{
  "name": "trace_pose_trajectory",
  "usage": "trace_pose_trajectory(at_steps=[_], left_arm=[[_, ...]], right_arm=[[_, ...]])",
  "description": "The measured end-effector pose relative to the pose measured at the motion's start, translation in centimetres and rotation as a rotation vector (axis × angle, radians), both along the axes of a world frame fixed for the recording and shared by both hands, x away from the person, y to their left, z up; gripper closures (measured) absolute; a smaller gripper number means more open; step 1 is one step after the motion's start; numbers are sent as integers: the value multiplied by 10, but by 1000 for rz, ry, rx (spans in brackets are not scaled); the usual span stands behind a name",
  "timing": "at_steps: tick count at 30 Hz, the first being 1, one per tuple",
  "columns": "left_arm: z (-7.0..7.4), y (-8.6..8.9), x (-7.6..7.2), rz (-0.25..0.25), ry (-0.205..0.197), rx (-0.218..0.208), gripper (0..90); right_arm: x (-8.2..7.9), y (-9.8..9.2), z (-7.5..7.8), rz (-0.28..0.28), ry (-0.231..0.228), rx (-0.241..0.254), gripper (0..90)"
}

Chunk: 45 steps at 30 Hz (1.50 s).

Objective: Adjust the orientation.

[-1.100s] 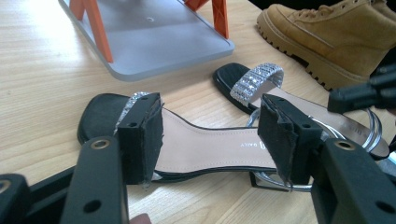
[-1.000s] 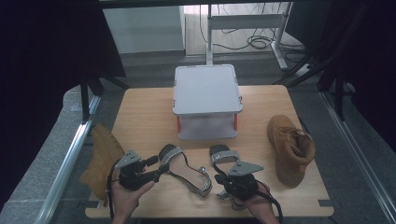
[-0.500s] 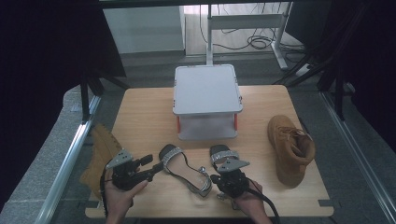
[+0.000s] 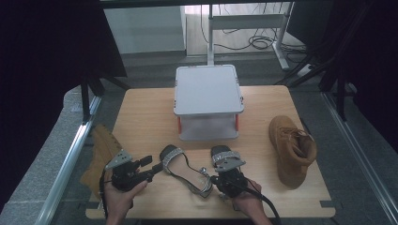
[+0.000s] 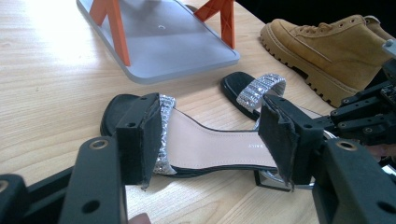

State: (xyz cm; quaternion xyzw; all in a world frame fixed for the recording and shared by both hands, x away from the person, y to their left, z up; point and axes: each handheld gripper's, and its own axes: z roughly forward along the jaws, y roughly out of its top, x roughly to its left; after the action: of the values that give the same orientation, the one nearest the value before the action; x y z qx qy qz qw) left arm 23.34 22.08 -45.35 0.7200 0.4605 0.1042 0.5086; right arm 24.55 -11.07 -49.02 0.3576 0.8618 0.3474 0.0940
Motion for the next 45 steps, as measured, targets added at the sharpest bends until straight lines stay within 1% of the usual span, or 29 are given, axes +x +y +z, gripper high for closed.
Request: trace_pose_trajectory(at_steps=[4, 6, 7, 9, 10, 12, 17, 21, 22, 27, 30, 35, 37, 45], left_arm=[[0, 0, 0, -3, 3, 2, 399], [-1, 0, 0, -4, 5, 2, 399], [-1, 1, 0, -7, 9, -4, 399], [-1, 1, 1, -26, 21, -34, 398], [-1, 1, 1, -28, 25, -35, 396], [-2, 0, 1, -26, 25, -16, 393], [-3, 1, 1, -22, 30, -11, 392], [-4, 3, 2, -15, 36, -13, 393], [-4, 3, 2, -14, 37, -13, 393], [-4, 4, 2, -11, 35, -9, 392], [-4, 4, 1, -3, 28, 12, 388], [-4, 5, 1, -5, 29, 10, 386], [-3, 7, 1, -1, 25, 13, 385], [2, 24, -1, 42, 11, -15, 385]], right_arm=[[0, 0, 0, 7, -2, -4, 898], [-2, 2, 0, 23, 2, -6, 898], [-2, 2, 0, 23, 2, -6, 898], [-5, 4, 0, 34, -1, -10, 898], [-8, 6, 0, 43, -7, -16, 898], [-12, 9, 1, 55, -11, -22, 898], [-18, 14, 1, 83, -15, -24, 898], [-24, 19, 0, 110, -16, -15, 897], [-28, 22, -1, 122, -21, -9, 898], [-35, 30, -1, 145, -30, -5, 898], [-38, 35, -2, 165, -32, -4, 897], [-41, 44, -2, 190, -32, 8, 897], [-42, 48, -3, 202, -33, 14, 898], [-42, 65, -7, 275, -22, 65, 897]])
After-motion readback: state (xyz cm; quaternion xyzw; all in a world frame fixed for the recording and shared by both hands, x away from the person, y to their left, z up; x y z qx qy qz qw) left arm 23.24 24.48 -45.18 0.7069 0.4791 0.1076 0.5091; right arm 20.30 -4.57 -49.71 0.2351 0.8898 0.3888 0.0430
